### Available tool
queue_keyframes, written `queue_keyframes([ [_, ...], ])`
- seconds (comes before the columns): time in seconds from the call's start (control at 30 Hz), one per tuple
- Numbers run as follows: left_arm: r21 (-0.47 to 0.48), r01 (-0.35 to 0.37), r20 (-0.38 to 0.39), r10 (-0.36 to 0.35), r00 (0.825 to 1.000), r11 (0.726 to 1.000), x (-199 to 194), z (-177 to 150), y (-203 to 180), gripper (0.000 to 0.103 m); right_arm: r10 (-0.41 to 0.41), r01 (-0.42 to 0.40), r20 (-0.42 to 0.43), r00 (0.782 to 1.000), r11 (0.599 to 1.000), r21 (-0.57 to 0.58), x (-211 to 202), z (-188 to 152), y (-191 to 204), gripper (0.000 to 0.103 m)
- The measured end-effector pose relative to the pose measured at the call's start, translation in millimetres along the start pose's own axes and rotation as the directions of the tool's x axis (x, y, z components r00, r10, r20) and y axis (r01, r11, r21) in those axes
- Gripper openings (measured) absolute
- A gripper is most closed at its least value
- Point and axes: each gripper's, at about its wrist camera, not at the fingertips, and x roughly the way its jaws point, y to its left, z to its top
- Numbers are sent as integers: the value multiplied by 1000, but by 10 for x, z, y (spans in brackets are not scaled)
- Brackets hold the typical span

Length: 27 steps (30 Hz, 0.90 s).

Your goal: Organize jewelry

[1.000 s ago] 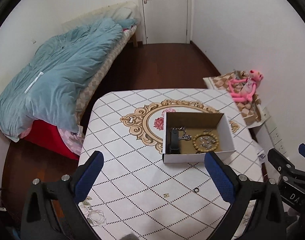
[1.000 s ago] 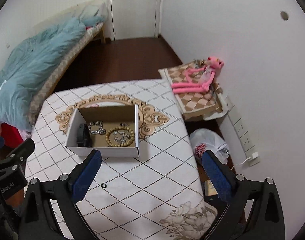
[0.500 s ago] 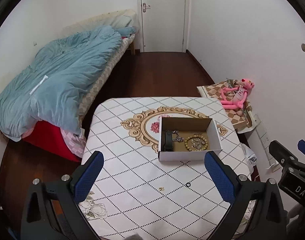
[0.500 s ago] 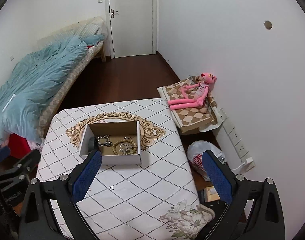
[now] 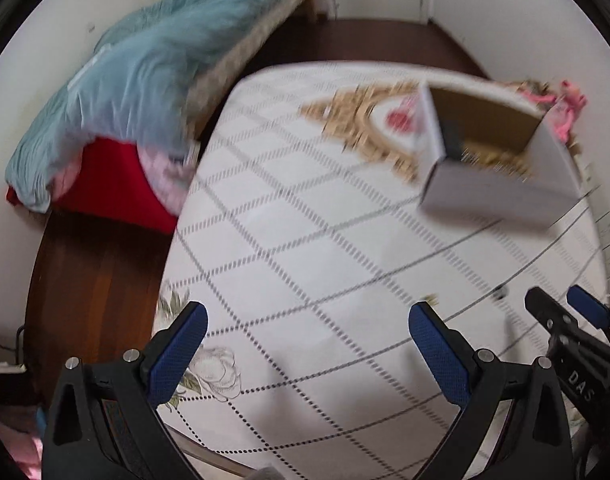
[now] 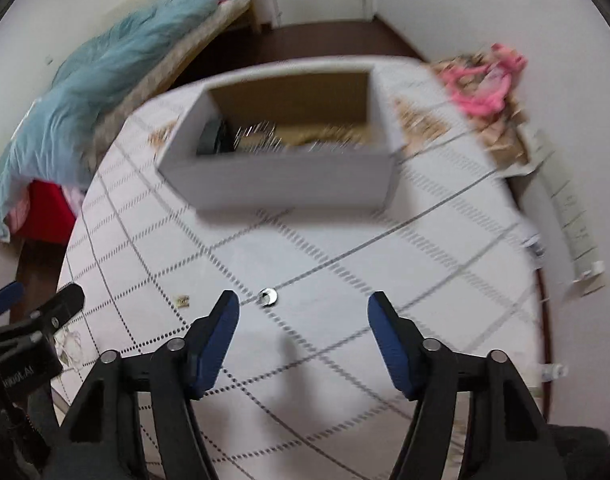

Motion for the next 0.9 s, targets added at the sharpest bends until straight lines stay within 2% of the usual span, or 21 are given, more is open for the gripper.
queue_keyframes([
  [0.1, -13, -11, -38, 10, 999, 1000, 158, -60, 60, 103, -2, 2, 1, 1000, 999, -34, 204, -61, 122, 67],
  [0.23, -6, -13, -55, 13, 998, 1000, 245, -97, 65, 103, -10, 8, -17, 1000, 997, -77, 400, -86, 240, 46],
  [0.27, -2, -14, -56, 14, 998, 1000, 259, -93, 54, 103, -32, 33, 11, 999, 995, -99, 393, -98, 271, 36],
  [0.3, 5, -11, -55, 11, 998, 1000, 271, -93, 39, 103, -56, 58, 17, 998, 991, -119, 396, -88, 307, 32],
  [0.33, 8, -4, -54, 5, 999, 1000, 279, -89, 24, 103, -80, 84, 31, 996, 987, -139, 406, -102, 334, 17],
  [0.37, 9, 2, -53, -1, 999, 1000, 285, -81, 15, 103, -79, 83, 36, 996, 986, -146, 412, -104, 339, 13],
  [0.53, -2, 82, -48, -82, 995, 997, 304, -27, -102, 102, -52, 55, 33, 998, 995, -78, 333, -116, 109, 13],
  [0.7, 13, 185, -65, -184, 981, 983, 372, -21, -370, 99, -68, 68, 47, 997, 998, 6, 103, -157, -216, 13],
  [0.77, 33, 204, -75, -201, 977, 978, 411, -33, -495, 85, -80, 78, 48, 996, 996, 31, 49, -163, -314, 13],
  [0.9, 76, 206, -79, -200, 977, 976, 469, -70, -685, 68, -99, 96, 43, 994, 992, 77, 13, -213, -478, 13],
])
